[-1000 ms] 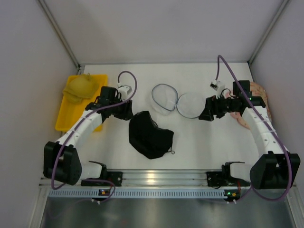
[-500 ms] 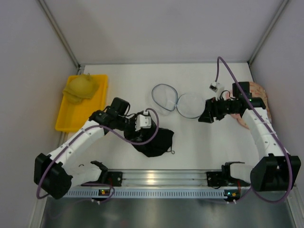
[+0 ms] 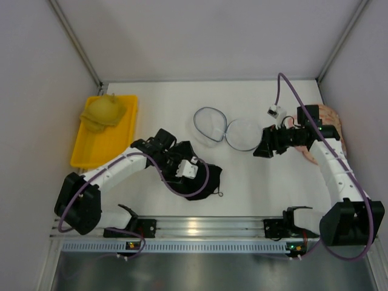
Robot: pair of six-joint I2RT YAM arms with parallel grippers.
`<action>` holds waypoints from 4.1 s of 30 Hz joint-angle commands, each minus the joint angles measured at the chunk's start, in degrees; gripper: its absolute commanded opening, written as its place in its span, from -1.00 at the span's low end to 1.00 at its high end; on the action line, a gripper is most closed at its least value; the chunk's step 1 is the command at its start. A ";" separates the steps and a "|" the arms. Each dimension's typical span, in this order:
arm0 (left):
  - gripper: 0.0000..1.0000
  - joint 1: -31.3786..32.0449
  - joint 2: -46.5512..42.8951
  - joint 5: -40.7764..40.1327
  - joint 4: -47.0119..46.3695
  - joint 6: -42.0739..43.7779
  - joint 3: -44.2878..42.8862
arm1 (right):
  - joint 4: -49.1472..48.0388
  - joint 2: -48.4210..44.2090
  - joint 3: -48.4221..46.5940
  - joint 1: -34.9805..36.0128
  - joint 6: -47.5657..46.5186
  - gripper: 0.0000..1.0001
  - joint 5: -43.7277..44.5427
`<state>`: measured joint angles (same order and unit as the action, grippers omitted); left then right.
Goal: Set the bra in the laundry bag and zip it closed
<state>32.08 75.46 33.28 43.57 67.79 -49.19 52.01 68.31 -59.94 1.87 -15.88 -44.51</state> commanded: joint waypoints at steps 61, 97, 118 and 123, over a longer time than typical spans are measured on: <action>-0.87 8.53 3.91 -7.27 -6.32 0.94 4.89 | 5.65 -3.71 -0.97 0.07 -5.13 0.68 1.88; -1.00 8.62 15.59 -21.58 -20.01 -27.00 -10.40 | 0.65 0.41 1.76 0.24 -0.47 0.63 -5.49; 0.26 -19.14 2.49 1.78 -7.36 -56.44 -11.46 | -41.95 -5.20 30.93 3.05 39.86 0.44 -5.51; 0.18 -23.98 8.01 2.32 -7.27 -60.40 -9.87 | -48.22 -1.96 33.22 8.31 46.11 0.33 -2.69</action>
<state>9.21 80.23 31.75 34.28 12.23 -60.42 14.68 65.28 -26.87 7.22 23.57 -48.97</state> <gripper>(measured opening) 0.605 0.681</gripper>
